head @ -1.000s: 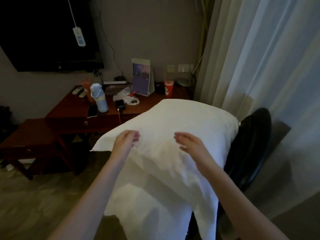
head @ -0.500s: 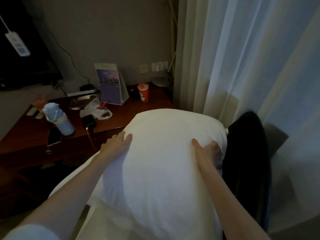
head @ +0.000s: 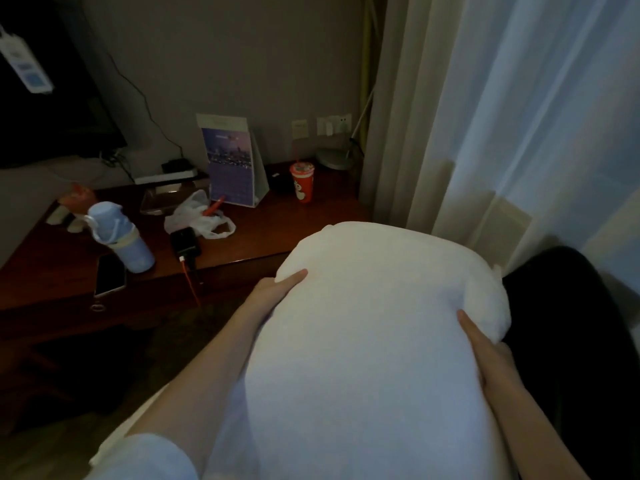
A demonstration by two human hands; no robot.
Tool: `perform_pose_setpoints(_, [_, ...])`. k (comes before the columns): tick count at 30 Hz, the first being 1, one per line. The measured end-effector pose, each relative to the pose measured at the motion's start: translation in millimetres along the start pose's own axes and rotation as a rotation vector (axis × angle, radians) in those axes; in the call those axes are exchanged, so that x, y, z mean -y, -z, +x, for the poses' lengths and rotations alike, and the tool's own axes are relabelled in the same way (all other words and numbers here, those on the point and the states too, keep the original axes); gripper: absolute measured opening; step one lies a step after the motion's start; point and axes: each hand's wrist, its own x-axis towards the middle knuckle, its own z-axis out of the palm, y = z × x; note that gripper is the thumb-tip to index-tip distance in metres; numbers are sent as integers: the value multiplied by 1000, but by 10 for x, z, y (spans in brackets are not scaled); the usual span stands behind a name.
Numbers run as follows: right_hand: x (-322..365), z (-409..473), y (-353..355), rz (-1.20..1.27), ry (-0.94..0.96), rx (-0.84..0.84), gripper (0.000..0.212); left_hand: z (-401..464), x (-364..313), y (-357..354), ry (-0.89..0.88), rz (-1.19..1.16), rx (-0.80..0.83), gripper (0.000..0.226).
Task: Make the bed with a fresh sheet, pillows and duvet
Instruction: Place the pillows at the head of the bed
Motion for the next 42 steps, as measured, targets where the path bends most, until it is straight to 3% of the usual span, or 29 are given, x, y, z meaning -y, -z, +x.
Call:
perform_pose_setpoints(3, [82, -155, 16, -50, 98, 12, 74, -251, 166, 136, -16, -182, -22, 60])
perform_pose_setpoints(10, [311, -836, -39, -101, 390, 97, 53, -1121, 563, 586, -167, -398, -180, 31])
perform_pose_setpoints(13, [441, -1222, -138, -94, 501, 176, 32, -1483, 722, 839, -202, -514, -245, 15])
perform_pose_setpoints(17, [543, -1787, -288, -136, 596, 288, 23, -1868, 896, 1249, -227, -579, -306, 31])
perform_pose_setpoints(20, [504, -2215, -451, -163, 645, 387, 12, -2101, 1099, 1671, -239, -688, -226, 31])
perform_pose_setpoints(23, [468, -2647, -672, -237, 663, 444, 22, -2264, 1326, 2040, -222, -833, -145, 34])
perform_pose_setpoints(27, [88, -3271, -1536, -251, 679, 644, 22, -2483, 1967, 2935, -117, -913, -213, 36])
perform_pose_setpoints(33, [-903, -4144, -2981, -324, 648, 810, 3, -3127, 3109, 4379, 21, -965, -528, 24])
perform_pose_setpoints(38, [-1603, -5004, -3998, -379, 564, 1071, 14, -3914, 3837, 5154, 41, -969, -886, 17])
perform_pose_setpoints(42, [-2105, -5690, -4593, -455, 527, 1309, 7, -4484, 4546, 5427, 68, -1137, -1076, 51])
